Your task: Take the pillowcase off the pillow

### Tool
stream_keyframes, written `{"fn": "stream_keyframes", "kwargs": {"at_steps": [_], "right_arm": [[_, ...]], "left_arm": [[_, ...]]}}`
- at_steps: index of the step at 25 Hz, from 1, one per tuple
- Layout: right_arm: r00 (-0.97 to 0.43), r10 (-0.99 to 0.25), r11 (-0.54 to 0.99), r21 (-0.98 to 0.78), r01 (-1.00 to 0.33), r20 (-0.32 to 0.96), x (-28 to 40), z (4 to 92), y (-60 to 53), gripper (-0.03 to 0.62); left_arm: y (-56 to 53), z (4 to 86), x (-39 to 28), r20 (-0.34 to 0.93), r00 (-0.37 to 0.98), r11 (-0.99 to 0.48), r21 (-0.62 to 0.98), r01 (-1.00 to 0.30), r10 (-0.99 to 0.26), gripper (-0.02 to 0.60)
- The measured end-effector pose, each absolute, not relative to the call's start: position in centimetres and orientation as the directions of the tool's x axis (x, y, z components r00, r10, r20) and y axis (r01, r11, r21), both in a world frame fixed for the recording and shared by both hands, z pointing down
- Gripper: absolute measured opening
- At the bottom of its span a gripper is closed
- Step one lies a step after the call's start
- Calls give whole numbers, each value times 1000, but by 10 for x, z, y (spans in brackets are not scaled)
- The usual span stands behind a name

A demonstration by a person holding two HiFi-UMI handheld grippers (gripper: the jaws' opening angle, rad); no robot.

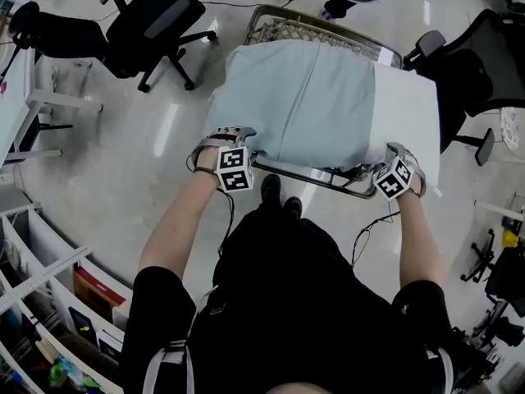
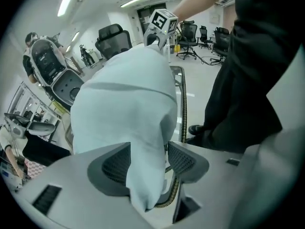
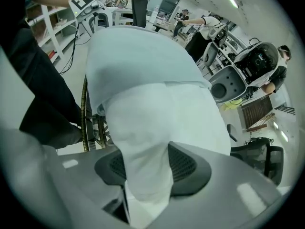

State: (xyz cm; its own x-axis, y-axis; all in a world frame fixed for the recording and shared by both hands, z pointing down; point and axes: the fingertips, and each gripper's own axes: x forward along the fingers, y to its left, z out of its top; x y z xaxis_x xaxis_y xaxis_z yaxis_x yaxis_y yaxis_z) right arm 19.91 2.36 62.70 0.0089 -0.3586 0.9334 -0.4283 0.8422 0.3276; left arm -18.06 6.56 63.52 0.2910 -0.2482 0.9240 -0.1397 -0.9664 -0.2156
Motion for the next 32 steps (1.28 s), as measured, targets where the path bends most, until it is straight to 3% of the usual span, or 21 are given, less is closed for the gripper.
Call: {"fn": "stream_keyframes", "kwargs": {"at_steps": [2, 5, 6, 14, 23, 29, 32], "right_arm": [[-1, -364, 843, 329, -427, 931, 196, 626, 26, 219], [-14, -368, 844, 328, -425, 930, 195, 624, 30, 218], [-19, -371, 844, 328, -425, 929, 195, 623, 31, 218], [-94, -384, 833, 301, -464, 918, 193, 609, 37, 209], [-128, -385, 816, 273, -510, 914, 200, 610, 48, 199], [-110, -341, 875, 272, -400, 934, 180, 609, 58, 264], [-251, -388, 881, 278, -382, 887, 137, 577, 54, 274]], "left_arm": [[62, 642, -177, 927, 266, -964, -250, -87, -265, 235], [56, 655, -183, 935, 199, -956, -291, -37, -292, 11], [53, 657, -188, 938, 177, -954, -297, -43, -299, 8], [5, 620, -275, 895, 51, -884, -427, -192, -444, 6], [-44, 598, -316, 875, 25, -855, -466, -227, -483, 6], [-22, 609, -275, 907, 82, -908, -404, -114, -414, 13], [12, 618, -248, 929, 141, -939, -332, -91, -342, 176]]}}
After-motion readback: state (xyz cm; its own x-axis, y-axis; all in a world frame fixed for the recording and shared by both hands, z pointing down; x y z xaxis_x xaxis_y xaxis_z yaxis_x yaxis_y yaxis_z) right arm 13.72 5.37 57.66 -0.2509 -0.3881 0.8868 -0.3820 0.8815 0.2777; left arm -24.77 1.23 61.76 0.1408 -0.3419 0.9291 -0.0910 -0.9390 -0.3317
